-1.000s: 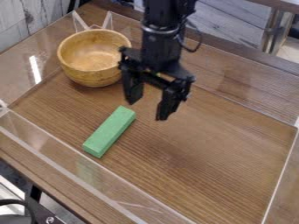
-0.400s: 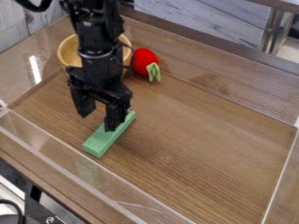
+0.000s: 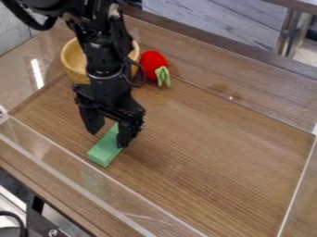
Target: Put the green stick in the brown bowl
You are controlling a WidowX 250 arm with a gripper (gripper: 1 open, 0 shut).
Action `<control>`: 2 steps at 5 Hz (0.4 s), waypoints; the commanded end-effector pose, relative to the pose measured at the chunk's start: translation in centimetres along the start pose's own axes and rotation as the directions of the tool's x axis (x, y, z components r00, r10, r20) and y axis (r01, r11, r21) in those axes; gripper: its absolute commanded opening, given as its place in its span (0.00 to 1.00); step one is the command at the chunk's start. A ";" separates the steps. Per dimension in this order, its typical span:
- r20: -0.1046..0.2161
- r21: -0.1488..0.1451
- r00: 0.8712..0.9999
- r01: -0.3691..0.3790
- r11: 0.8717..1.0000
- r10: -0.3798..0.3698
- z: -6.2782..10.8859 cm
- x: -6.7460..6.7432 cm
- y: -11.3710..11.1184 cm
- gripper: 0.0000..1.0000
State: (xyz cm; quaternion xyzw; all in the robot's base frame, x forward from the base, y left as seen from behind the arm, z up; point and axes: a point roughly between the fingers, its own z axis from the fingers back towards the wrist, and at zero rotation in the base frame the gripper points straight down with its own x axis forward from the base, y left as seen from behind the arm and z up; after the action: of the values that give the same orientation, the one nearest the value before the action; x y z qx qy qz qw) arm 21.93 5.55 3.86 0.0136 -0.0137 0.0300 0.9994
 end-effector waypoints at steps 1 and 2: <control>0.031 0.010 1.000 -0.003 1.000 0.002 0.0 0.6 -0.8 1.00; 0.039 0.019 0.999 0.009 1.000 -0.010 -1.4 0.6 -0.7 1.00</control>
State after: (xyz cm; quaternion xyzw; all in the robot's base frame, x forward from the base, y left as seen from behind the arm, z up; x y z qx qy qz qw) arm 22.07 4.80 1.86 0.0190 -0.0174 0.0276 0.9993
